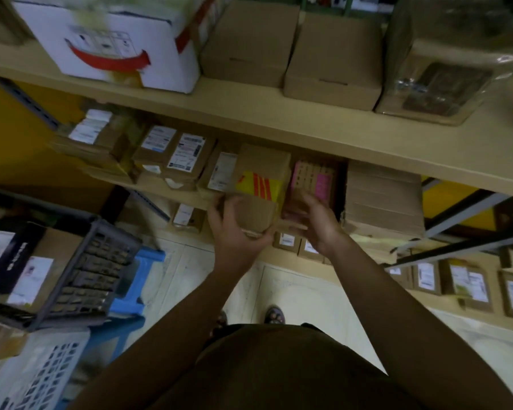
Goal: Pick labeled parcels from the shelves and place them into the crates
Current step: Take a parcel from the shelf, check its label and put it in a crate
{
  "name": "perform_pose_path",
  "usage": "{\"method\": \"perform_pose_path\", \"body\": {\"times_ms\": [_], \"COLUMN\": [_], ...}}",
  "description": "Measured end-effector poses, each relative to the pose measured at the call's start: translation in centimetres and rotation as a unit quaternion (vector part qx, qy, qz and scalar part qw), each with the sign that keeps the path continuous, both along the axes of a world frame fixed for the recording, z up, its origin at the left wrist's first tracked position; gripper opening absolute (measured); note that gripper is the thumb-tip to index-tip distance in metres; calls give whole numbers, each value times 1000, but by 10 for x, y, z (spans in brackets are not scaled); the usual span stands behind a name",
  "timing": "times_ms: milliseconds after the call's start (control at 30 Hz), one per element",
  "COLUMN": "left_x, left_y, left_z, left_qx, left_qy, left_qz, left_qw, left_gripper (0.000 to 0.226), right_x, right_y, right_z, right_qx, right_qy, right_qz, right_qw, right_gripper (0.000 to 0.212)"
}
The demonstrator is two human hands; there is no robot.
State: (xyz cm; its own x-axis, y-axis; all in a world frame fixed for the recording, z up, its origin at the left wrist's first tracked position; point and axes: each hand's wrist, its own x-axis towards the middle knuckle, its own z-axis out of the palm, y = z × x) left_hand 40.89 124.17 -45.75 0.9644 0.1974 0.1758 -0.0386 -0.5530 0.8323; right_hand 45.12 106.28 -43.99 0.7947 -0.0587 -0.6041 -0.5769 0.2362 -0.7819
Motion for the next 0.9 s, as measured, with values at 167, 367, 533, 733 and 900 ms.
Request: {"method": "perform_pose_path", "body": {"times_ms": [167,367,533,733,900], "left_x": [-31,-38,-29,-21,-13], "left_y": [34,78,107,133,143], "left_z": [20,41,53,59,57], "left_qx": [12,40,-19,-256,-238], "left_qy": [-55,-18,20,71,102], "left_qz": [-30,-118,-136,-138,-113], "left_qw": [998,992,990,954,959], "left_gripper": [80,76,75,48,55], "right_x": [-19,-34,-34,-31,-33], "right_y": [22,66,82,103,119], "right_z": [2,5,17,25,26], "right_qx": [115,143,168,207,191], "right_qy": [12,-22,-41,-70,-74], "right_qz": [41,40,18,3,-12], "right_qw": [992,989,985,976,979], "right_gripper": [47,48,27,30,45]}}
